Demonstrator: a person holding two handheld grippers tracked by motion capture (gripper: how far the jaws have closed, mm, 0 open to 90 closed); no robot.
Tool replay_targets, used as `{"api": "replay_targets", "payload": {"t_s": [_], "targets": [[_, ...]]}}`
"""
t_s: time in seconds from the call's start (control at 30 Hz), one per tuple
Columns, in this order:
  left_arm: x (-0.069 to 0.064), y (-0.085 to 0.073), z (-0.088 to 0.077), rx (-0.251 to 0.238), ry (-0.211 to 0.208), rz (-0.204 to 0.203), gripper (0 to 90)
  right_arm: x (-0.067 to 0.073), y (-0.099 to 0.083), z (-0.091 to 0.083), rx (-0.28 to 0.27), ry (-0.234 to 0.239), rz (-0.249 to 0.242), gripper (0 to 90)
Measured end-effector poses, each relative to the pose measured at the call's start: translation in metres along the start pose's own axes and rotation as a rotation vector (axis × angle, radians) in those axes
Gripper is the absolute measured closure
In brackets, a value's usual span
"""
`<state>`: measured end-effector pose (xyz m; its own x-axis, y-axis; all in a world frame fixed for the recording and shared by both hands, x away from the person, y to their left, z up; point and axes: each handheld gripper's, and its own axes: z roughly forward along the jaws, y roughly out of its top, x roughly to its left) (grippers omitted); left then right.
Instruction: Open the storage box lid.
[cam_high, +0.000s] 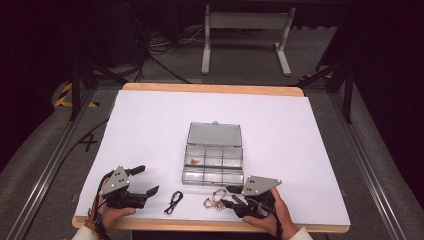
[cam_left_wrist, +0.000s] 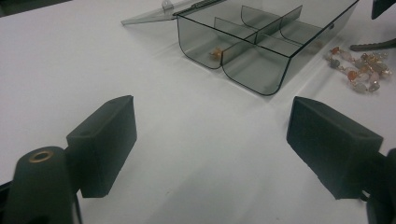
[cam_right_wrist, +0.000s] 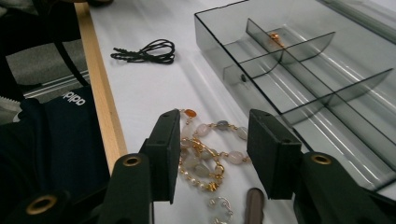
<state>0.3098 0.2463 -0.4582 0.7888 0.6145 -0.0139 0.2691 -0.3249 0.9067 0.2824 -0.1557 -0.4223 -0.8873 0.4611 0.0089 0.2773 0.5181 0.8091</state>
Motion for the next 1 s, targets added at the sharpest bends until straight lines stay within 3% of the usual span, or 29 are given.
{"api": "replay_targets", "payload": {"t_s": [0.33,0.57,0.7,0.87,1.0], "targets": [[0.001,0.000,0.000,0.002,-0.008,-0.005,17.4,0.004,0.000,0.021,0.079,0.037,-0.014,56.6],[0.001,0.000,0.000,-0.007,-0.009,-0.002,18.8,0.009,0.001,0.036,0.130,0.033,-0.034,57.2],[0.001,0.000,-0.001,-0.010,-0.007,-0.004,18.7,0.008,0.000,0.040,0.155,0.025,-0.033,61.5],[0.001,0.000,0.000,-0.004,-0.007,0.009,18.7,0.009,0.000,0.040,0.173,0.011,-0.039,76.2],[0.001,0.001,0.001,0.007,-0.011,0.021,18.8,0.010,0.002,0.039,0.183,0.006,-0.056,78.0]]}}
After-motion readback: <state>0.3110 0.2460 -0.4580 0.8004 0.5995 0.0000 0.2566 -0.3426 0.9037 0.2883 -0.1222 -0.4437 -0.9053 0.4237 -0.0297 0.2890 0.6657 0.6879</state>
